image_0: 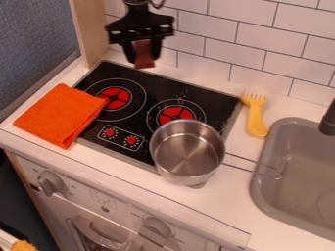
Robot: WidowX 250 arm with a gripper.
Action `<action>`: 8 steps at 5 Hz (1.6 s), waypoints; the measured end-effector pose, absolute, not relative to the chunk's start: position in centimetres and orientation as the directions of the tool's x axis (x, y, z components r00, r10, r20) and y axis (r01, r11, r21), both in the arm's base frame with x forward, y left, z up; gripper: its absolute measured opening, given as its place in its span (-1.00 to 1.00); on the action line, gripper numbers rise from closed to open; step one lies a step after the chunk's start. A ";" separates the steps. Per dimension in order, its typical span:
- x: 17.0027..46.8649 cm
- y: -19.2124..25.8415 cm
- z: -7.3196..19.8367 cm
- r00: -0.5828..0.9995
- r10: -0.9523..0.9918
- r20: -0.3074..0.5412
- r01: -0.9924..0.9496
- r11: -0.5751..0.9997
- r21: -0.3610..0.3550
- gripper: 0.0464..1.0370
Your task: Move the brown object to the right burner
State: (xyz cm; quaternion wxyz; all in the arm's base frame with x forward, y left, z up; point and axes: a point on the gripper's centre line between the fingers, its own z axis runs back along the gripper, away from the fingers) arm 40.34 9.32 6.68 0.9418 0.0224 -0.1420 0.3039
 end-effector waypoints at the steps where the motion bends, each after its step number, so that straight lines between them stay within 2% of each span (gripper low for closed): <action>1: 40.9 6.3 6.7 0.822 0.495 0.282 -0.505 0.862 -0.039 0.13; 3: 41.3 2.1 4.9 0.892 0.362 0.270 -0.373 0.928 -0.011 0.13; 4: 40.7 1.2 4.1 0.908 0.333 0.254 -0.347 0.938 0.010 0.13; 5: 39.8 0.1 2.0 0.933 0.294 0.208 -0.309 0.950 0.048 0.13; 6: 39.6 0.0 1.7 0.935 0.288 0.206 -0.305 0.950 0.058 0.13; 7: 39.3 -0.3 1.2 0.934 0.298 0.197 -0.311 0.949 0.041 0.28; 8: 38.8 -0.2 1.1 0.938 0.306 0.164 -0.317 0.947 0.046 0.83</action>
